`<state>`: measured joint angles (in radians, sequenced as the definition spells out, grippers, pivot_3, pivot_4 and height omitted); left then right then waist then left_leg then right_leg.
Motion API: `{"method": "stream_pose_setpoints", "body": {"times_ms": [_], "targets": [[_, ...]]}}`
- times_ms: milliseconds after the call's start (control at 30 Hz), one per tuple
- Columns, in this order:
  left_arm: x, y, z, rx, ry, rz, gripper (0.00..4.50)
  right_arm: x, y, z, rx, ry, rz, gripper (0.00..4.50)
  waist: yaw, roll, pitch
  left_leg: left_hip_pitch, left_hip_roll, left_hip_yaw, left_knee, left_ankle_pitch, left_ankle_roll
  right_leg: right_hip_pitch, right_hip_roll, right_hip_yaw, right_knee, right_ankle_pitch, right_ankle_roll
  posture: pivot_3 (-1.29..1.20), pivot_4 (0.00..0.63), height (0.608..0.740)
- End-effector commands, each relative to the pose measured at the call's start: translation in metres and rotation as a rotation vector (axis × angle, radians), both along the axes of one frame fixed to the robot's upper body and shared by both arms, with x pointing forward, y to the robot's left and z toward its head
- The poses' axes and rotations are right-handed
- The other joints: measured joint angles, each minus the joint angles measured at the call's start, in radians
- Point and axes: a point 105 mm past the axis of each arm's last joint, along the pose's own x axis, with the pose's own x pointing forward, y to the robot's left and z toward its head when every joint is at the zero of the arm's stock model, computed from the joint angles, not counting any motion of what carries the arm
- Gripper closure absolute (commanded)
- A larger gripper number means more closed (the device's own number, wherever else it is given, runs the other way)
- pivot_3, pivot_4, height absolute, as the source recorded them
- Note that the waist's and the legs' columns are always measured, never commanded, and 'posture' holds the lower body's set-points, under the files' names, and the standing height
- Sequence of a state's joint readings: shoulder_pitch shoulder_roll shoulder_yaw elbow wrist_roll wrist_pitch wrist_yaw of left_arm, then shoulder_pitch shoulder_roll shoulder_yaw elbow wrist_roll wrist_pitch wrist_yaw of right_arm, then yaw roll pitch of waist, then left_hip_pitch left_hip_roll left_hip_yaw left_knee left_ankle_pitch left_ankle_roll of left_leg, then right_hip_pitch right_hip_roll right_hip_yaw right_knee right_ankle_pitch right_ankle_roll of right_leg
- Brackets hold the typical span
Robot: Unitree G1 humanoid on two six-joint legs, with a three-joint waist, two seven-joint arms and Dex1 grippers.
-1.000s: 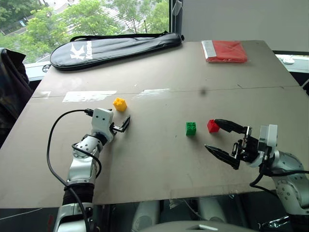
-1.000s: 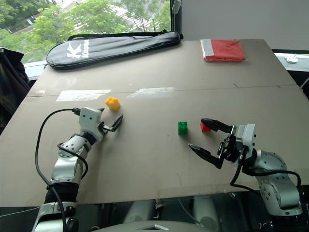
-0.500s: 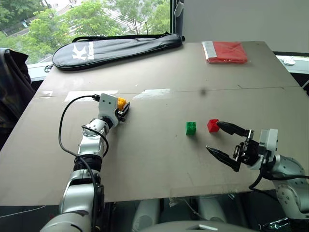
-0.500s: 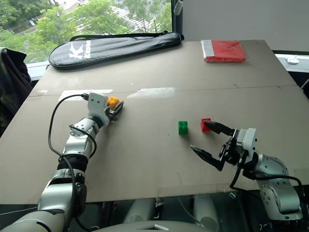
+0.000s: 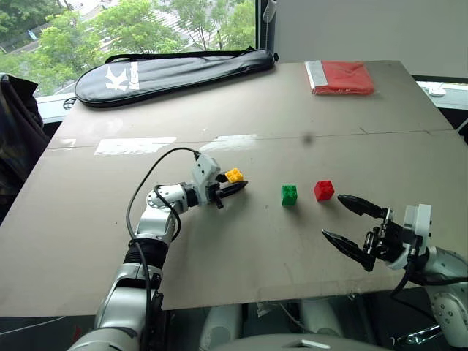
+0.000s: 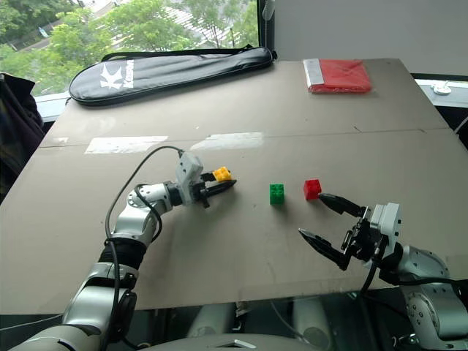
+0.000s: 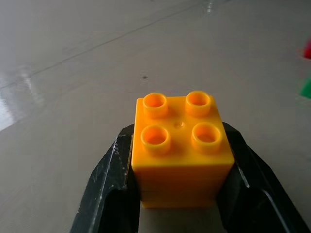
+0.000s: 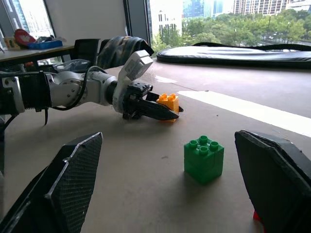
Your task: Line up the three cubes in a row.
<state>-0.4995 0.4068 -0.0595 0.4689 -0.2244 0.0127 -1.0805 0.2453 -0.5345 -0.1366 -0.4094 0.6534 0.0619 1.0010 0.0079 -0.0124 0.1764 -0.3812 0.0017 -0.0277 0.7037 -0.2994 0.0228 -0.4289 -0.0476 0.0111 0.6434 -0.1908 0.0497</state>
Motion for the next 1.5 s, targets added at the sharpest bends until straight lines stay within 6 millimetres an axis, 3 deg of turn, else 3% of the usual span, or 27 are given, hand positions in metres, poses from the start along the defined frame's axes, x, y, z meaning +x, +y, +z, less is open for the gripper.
{"method": "stream_pose_setpoints", "body": {"times_ms": [33,200,400,600,633,733,767,800,833,1100,1233,1367,1500], "targets": [[-0.018,-0.016,0.004,0.085,-0.039,-0.223,3.17,-0.005,-0.006,0.001,-0.026,-0.017,0.008,0.0,-0.003,0.0,0.0,0.0,0.0,0.0,0.0,0.0,0.0,0.0,0.001,0.0,0.0,-0.002,0.0,0.0,0.15,0.701],[-0.024,-0.021,-0.004,0.184,-0.045,-0.392,3.17,-0.006,-0.01,-0.003,-0.029,-0.006,0.002,0.0,0.001,-0.001,0.0,0.001,0.001,-0.001,0.0,0.0,0.0,0.0,0.003,0.0,0.002,-0.004,-0.001,0.0,0.15,0.701],[-0.008,-0.023,-0.008,0.234,-0.091,-0.388,3.17,-0.008,-0.012,-0.005,-0.036,-0.009,-0.021,0.0,0.004,-0.001,0.0,0.001,0.001,-0.001,0.0,0.0,0.0,0.0,0.003,0.0,0.001,-0.004,0.0,0.0,0.15,0.701],[-0.011,-0.024,-0.016,0.206,-0.034,-0.42,3.17,-0.009,-0.013,-0.004,-0.041,-0.013,-0.031,0.0,0.005,-0.001,0.0,0.001,0.001,-0.001,0.0,0.0,0.0,0.0,0.003,0.001,0.001,-0.004,0.0,0.0,0.15,0.701],[-0.012,-0.024,-0.017,0.202,-0.023,-0.425,2.37,-0.009,-0.013,-0.003,-0.043,-0.014,-0.03,0.0,0.005,-0.001,0.0,0.001,0.001,-0.001,0.0,0.0,0.0,0.0,0.003,0.001,0.001,-0.004,0.0,0.0,0.15,0.701],[-0.012,-0.022,-0.019,0.208,-0.021,-0.42,1.37,-0.009,-0.013,-0.001,-0.046,-0.017,-0.028,0.0,0.004,-0.001,0.0,0.001,0.001,-0.001,0.0,0.0,0.0,0.0,0.003,0.0,0.001,-0.004,0.0,0.0,0.15,0.701],[-0.011,-0.021,-0.019,0.21,-0.023,-0.415,0.64,-0.009,-0.013,-0.001,-0.047,-0.017,-0.027,0.0,0.004,-0.001,0.0,0.001,0.001,-0.001,0.0,0.0,0.0,0.0,0.003,0.0,0.001,-0.004,0.0,0.0,0.15,0.701],[-0.01,-0.02,-0.02,0.215,-0.024,-0.406,0.22,-0.009,-0.013,-0.001,-0.047,-0.017,-0.026,0.0,0.004,-0.001,0.0,0.001,0.001,-0.001,0.0,0.0,0.0,0.0,0.003,0.0,0.001,-0.004,0.0,0.0,0.15,0.701],[-0.01,-0.018,-0.02,0.219,-0.023,-0.398,0.05,-0.009,-0.013,0.0,-0.047,-0.016,-0.024,0.0,0.004,-0.001,0.0,0.001,0.001,-0.001,0.0,0.0,0.0,0.0,0.003,0.0,0.001,-0.004,0.0,0.0,0.15,0.701],[-0.007,0.008,-0.021,0.205,-0.031,-0.278,0.05,-0.008,-0.013,-0.002,-0.051,-0.001,-0.013,0.0,-0.004,0.0,-0.001,0.003,0.002,-0.001,0.0,0.0,0.0,0.0,0.004,0.001,0.004,-0.004,-0.001,0.0,0.15,0.701],[-0.022,0.027,-0.019,0.152,0.02,-0.227,0.05,-0.007,-0.017,-0.006,-0.061,0.007,-0.021,0.0,-0.03,0.0,-0.001,0.004,0.006,-0.001,0.0,0.0,0.0,0.0,0.007,0.003,0.004,-0.004,-0.001,0.0,0.15,0.701],[-0.07,0.061,-0.024,0.171,0.08,-0.13,0.05,-0.003,-0.035,-0.019,-0.095,0.032,-0.094,0.0,-0.05,0.001,-0.001,0.006,0.013,-0.002,-0.003,0.0,0.0,-0.001,0.012,0.006,0.004,-0.004,-0.002,0.0,0.15,0.701],[-0.1,0.064,-0.021,0.158,0.084,0.023,0.05,0.002,-0.055,-0.028,-0.139,0.048,-0.139,0.0,-0.043,0.003,-0.001,0.009,0.016,0.001,-0.005,-0.001,0.0,-0.001,0.01,0.008,0.004,-0.005,-0.004,0.0,0.15,0.701]]}}
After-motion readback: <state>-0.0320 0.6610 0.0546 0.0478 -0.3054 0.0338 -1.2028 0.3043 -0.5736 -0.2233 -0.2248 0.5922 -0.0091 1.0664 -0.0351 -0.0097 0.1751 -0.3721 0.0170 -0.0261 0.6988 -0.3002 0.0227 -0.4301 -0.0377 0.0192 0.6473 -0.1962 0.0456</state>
